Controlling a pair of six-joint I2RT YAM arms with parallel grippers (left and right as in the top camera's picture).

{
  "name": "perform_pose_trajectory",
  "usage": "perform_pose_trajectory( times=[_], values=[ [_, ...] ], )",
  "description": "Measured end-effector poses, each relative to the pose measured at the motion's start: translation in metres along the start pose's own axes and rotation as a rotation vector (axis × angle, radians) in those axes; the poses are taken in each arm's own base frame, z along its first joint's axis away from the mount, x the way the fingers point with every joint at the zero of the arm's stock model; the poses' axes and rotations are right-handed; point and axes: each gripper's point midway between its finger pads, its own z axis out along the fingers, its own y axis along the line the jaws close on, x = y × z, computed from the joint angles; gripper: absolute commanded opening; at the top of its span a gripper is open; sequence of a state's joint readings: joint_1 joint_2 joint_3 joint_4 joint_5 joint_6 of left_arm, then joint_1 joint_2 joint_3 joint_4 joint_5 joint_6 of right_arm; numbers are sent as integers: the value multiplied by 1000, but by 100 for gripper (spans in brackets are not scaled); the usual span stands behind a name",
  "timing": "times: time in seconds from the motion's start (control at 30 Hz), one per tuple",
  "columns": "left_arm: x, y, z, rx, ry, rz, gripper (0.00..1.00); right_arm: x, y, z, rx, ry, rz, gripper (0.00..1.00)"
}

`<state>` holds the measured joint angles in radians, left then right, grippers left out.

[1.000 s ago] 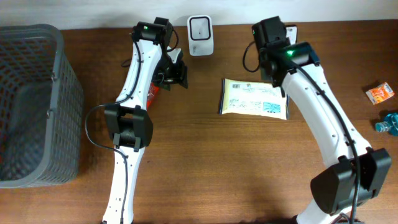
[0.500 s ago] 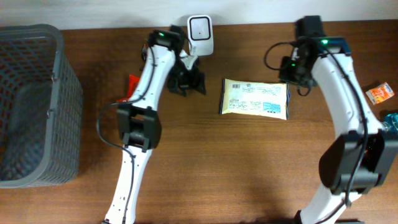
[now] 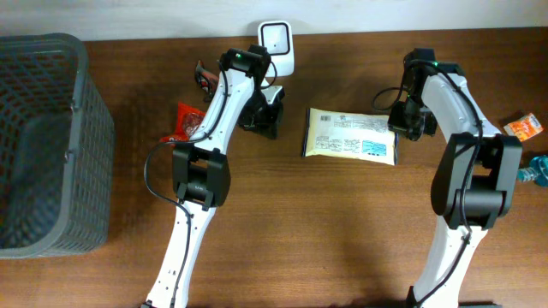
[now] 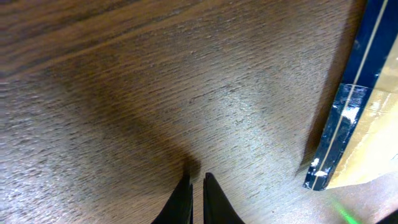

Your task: Scan the item barcode

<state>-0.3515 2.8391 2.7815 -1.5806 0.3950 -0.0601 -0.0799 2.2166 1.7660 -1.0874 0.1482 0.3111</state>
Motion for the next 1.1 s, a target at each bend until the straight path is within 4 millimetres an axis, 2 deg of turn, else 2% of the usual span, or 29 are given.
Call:
perform_pose_trajectory(
  times=[0.07,0.13,0.17,0.2,0.27,0.3,0.43,0.5,0.53,0.57,0.6,0.63,0.67,0.77,0.9,0.93,1.0,1.03,1.1],
  values=[
    [0,1,0,-3,0,0,0,-1,1,2,-3,0,4,4],
    [0,1,0,-4,-1,0,1,-4,13,8,-61,-4,5,4],
    [-3,1,0,-5,-13,5,4,-3,25,15,-117,10,-3,4],
    [-5,1,0,-5,-19,8,15,0,37,20,-168,24,-19,4],
    [-7,-1,0,3,-29,8,60,2,57,18,-230,21,-55,4],
    [-8,-3,0,18,-31,15,99,5,75,15,-258,12,-89,4],
    [-9,-16,-10,41,-53,30,99,31,143,2,-317,-8,-229,4],
    [-8,-14,-11,38,-50,25,99,38,156,0,-322,-10,-250,4],
    [-7,-14,-11,38,-46,23,100,38,156,0,-323,-10,-243,4],
    [-7,-13,-11,38,-43,21,96,37,155,0,-323,-9,-234,4],
    [-6,-13,-11,37,-41,20,78,38,152,0,-321,3,-226,4],
    [-6,-12,-11,33,-39,20,68,40,151,1,-319,9,-223,4],
    [-5,-10,-11,20,-37,17,43,42,150,1,-314,19,-222,4],
    [-3,0,-7,-2,-20,0,0,45,147,1,-307,35,-223,4],
    [5,6,-11,-44,8,-17,0,55,135,3,-281,91,-212,4],
    [8,14,-16,-90,10,-28,0,56,127,0,-272,110,-198,17],
    [0,34,-31,-150,-38,-60,0,47,114,-13,-271,111,-166,84],
    [-4,40,-40,-163,-70,-68,0,38,106,-24,-280,90,-144,99],
    [-18,66,-75,-231,-185,-101,0,23,94,-41,-297,42,-113,98]
  ],
)
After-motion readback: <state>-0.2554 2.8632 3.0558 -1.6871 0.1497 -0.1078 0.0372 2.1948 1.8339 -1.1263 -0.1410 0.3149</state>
